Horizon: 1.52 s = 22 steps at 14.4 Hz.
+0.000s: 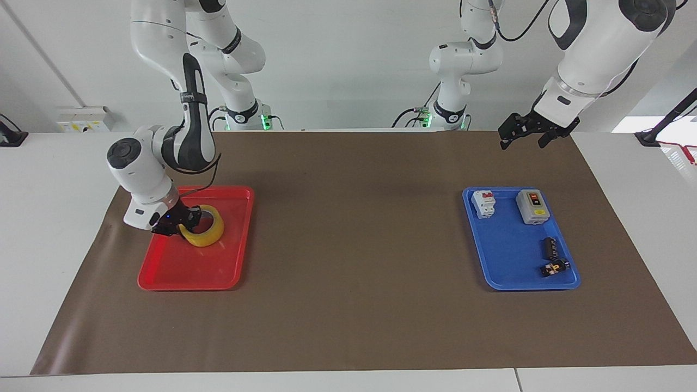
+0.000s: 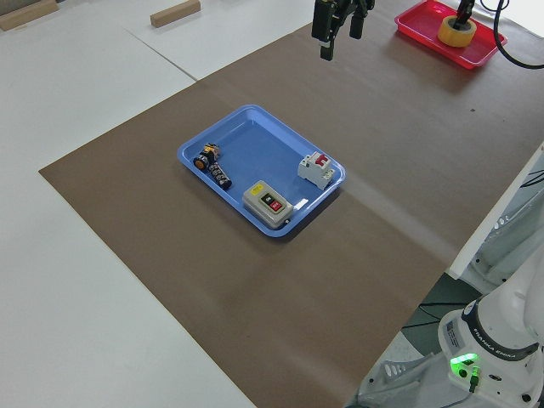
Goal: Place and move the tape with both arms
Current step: 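Carry the tape with the right gripper into the red tray and release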
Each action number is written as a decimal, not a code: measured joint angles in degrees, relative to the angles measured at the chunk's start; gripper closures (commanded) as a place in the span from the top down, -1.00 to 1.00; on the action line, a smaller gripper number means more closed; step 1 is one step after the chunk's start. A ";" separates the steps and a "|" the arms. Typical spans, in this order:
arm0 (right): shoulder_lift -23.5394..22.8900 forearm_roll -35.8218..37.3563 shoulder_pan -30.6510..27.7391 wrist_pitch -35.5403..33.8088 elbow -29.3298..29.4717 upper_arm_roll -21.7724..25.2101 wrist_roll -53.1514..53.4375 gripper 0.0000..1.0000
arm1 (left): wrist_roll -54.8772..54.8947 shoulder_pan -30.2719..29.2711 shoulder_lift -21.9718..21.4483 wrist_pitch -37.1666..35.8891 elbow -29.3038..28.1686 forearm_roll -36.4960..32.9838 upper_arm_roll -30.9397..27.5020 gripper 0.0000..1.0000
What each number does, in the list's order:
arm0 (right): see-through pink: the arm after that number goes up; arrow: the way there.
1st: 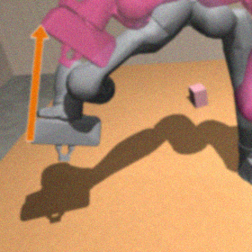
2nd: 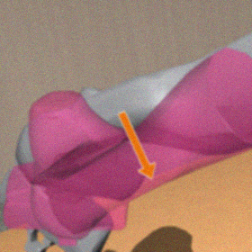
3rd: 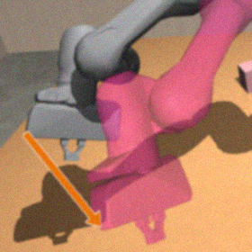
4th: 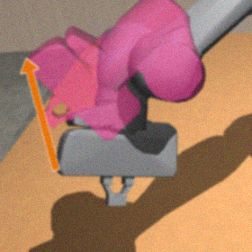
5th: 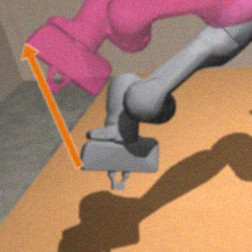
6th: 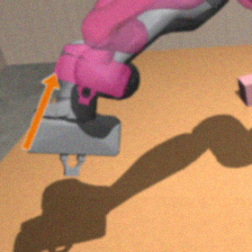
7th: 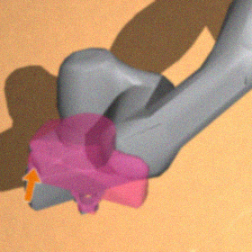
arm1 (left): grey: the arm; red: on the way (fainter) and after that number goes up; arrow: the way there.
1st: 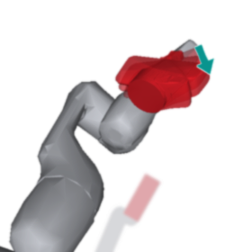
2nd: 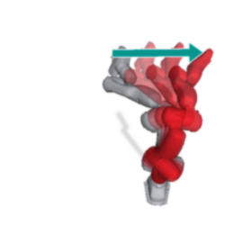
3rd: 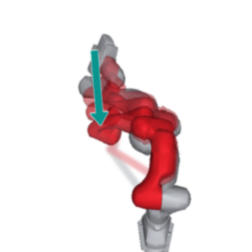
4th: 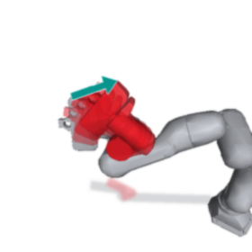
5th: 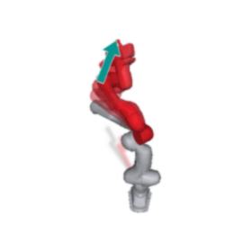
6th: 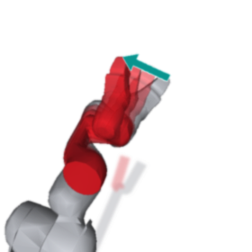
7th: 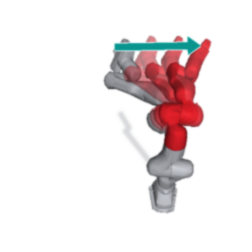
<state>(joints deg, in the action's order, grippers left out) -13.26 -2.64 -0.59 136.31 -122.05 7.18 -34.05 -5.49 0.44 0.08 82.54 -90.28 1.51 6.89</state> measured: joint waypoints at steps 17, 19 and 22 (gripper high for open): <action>13.02 3.88 7.05 -48.31 31.87 -0.62 34.80 1.00 | 0.00 -0.01 -0.38 0.00 0.00 -0.04 -0.20 1.00; 15.87 3.91 6.21 -51.62 32.24 -0.21 35.47 1.00 | 0.00 -0.01 -0.38 0.00 0.00 -0.04 -0.20 1.00; 18.61 4.22 4.38 -53.12 30.43 0.49 35.53 1.00 | 0.00 -0.01 -0.38 0.00 0.00 -0.04 -0.20 1.00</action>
<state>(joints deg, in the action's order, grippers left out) 5.34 1.58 3.79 83.19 -91.62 7.67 1.48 -5.49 0.43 -0.30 82.54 -90.28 1.48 6.69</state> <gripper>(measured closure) 0.000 0.000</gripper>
